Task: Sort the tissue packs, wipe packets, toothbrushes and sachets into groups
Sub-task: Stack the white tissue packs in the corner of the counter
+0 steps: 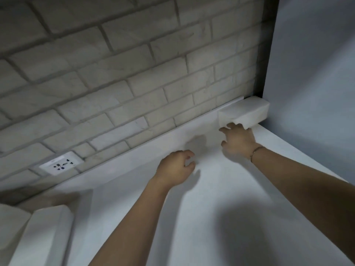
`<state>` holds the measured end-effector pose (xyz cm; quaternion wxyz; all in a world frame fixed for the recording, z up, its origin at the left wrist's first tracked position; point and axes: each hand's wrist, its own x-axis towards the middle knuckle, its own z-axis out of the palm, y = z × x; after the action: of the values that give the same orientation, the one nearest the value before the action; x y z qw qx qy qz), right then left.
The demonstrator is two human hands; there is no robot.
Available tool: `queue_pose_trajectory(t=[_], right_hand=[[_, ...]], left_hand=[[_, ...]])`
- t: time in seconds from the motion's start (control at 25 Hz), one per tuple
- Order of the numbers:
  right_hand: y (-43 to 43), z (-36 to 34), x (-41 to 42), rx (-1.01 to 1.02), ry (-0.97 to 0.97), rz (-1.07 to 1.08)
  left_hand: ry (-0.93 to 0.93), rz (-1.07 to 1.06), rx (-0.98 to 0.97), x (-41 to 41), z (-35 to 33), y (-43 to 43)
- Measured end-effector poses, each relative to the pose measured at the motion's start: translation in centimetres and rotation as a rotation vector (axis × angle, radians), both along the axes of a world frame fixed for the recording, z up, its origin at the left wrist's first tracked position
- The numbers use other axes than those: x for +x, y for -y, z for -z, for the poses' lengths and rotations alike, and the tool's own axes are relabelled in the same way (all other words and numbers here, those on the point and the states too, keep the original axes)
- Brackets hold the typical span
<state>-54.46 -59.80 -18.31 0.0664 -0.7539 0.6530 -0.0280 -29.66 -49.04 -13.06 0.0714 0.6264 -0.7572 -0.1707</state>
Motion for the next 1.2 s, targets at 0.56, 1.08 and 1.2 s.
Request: queue_pose_trajectory(t=[0.56,1.08,1.2], right_hand=[[-24.9,0.2,19.2,0.175,0.763,0.079],[-38.0,0.7,36.6,0.414,0.638,-0.11],[-40.5,0.9,39.6,0.425,0.617,-0.145]], left_hand=[[-0.541,-0.56,-0.191,11.6,5.6,-18.8],[-0.752,-0.907,-0.193,26.6,7.4,-35.2],[-0.807,-0.932,-0.17,28.9,7.8,-37.8]])
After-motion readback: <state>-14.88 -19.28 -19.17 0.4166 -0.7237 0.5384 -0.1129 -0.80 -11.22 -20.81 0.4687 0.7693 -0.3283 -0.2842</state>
